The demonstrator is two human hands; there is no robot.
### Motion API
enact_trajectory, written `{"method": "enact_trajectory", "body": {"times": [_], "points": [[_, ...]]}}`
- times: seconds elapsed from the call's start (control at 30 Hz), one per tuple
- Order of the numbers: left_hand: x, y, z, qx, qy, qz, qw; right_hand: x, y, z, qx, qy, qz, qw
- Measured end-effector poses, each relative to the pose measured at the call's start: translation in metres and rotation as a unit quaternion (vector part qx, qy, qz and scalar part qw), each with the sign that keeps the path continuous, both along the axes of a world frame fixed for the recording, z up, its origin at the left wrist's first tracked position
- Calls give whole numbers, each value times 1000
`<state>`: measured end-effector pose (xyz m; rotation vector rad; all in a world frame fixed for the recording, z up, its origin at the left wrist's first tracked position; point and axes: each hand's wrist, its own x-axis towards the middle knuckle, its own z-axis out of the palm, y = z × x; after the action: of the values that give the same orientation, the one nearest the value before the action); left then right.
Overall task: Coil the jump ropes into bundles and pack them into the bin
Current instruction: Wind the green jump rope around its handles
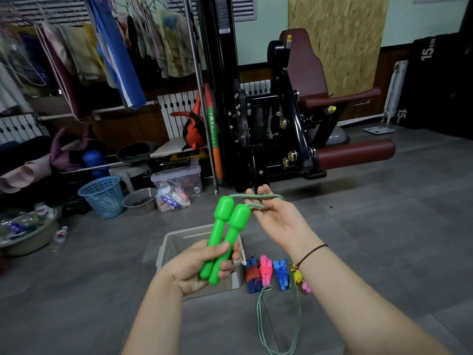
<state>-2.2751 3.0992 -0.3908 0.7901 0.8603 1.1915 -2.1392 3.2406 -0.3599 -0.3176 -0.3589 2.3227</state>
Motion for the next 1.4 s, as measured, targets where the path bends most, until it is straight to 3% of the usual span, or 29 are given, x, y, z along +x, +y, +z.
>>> {"method": "enact_trajectory", "body": {"times": [0.13, 0.27, 0.33, 0.43, 0.6, 0.7, 0.77, 0.83, 0.9, 0.97, 1.03, 1.13, 1.2, 1.4], "points": [[9, 5, 5, 75, -70, 114, 988, -13, -13, 0, -26, 25, -24, 999], [26, 21, 14, 146, -171, 237, 945, -37, -40, -14, 67, -31, 6, 997], [32, 26, 19, 185, -237, 238, 923, -48, -51, -19, 66, -32, 12, 997], [32, 30, 19, 214, -239, 232, 918, -53, -52, -17, 31, -57, -2, 998], [19, 35, 12, 191, -273, 326, 885, -42, -34, -16, -8, -112, -31, 993], [5, 34, 5, 199, -300, 327, 874, -36, -24, -19, -49, -81, -31, 995], [0, 33, 4, 192, -264, 297, 897, -32, -21, -21, -62, -72, -25, 995], [-4, 31, 4, 156, -174, 283, 930, -29, -21, -23, -62, -94, -18, 993], [-4, 28, 7, 102, -2, 288, 952, -29, -18, -27, -51, -141, -16, 989], [1, 24, 8, 56, 159, 263, 950, -30, -17, -30, -14, -211, -2, 977], [6, 19, 8, 10, 236, 203, 950, -31, -18, -34, 17, -269, 40, 962], [4, 10, 10, -47, 284, 105, 952, -27, -20, -36, -4, -324, 87, 942], [-3, 4, 10, -66, 275, 66, 957, -23, -17, -34, -52, -306, 74, 948], [-37, -25, 7, -108, 252, 152, 950, 8, 33, -33, -128, -275, -22, 953]]}}
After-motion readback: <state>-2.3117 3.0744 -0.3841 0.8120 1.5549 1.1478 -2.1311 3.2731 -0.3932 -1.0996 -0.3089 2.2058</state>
